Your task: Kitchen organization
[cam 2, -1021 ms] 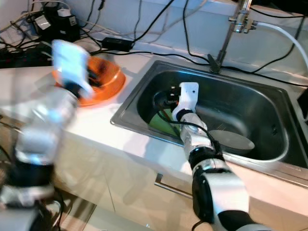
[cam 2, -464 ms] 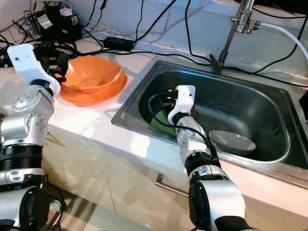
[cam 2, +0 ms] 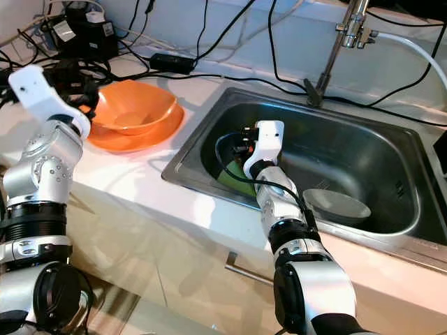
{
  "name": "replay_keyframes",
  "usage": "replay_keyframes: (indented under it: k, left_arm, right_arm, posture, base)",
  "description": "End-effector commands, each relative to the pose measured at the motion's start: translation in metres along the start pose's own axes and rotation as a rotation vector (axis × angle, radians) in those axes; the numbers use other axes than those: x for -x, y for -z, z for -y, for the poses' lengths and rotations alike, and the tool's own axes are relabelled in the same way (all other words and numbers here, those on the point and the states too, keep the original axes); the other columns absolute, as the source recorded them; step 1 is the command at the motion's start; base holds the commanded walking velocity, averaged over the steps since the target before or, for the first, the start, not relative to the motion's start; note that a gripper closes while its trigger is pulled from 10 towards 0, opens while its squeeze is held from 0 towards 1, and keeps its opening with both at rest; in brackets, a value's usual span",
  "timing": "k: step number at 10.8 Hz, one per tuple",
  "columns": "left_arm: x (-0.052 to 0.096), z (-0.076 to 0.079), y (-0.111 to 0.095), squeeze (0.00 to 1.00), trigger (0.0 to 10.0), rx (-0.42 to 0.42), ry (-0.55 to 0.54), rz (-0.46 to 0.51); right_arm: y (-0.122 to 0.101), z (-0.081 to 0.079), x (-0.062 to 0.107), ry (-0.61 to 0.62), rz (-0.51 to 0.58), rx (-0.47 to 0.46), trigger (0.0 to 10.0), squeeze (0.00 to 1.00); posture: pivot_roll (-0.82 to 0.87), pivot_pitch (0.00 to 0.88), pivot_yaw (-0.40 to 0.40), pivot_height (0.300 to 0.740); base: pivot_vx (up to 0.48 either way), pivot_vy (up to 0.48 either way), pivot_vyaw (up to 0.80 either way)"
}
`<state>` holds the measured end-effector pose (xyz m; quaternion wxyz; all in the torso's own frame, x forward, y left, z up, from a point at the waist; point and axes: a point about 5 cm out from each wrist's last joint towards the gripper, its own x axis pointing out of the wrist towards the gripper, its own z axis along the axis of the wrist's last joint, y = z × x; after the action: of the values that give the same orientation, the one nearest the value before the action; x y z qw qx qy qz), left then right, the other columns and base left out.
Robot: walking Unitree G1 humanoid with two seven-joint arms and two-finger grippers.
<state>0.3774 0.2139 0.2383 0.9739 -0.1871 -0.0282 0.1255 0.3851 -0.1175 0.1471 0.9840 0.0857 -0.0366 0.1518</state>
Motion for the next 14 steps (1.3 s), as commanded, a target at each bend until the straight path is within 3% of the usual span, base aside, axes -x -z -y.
replay_keyframes:
  k: [1,4,6,14]
  left_arm:
    - [-0.001,0.0,-0.006,0.0,10.0,0.009,-0.031,0.001]
    - [-0.005,-0.01,0.009,0.0,10.0,-0.001,-0.075,-0.077]
    - [-0.008,-0.007,0.022,0.0,10.0,0.013,-0.061,-0.134]
    - [-0.014,0.006,0.039,0.0,10.0,0.076,-0.026,-0.218]
  right_arm:
    - [-0.001,0.004,0.002,0.004,0.006,-0.008,10.0,0.0]
    - [-0.001,0.005,0.002,0.007,0.007,-0.009,10.0,0.0]
    - [-0.001,0.005,0.002,0.009,0.008,-0.008,10.0,0.0]
    - [-0.001,0.007,0.003,0.016,0.005,0.0,10.0,0.0]
  posture:
    - [0.26,0.015,-0.047,0.74]
    - [0.26,0.013,-0.043,0.74]
    - [0.26,0.011,-0.043,0.74]
    - [0.25,0.004,-0.044,0.74]
  base:
    - [0.0,0.0,0.0]
    - [0.0,0.0,0.0]
    - [0.0,0.0,0.0]
    - [0.0,0.0,0.0]
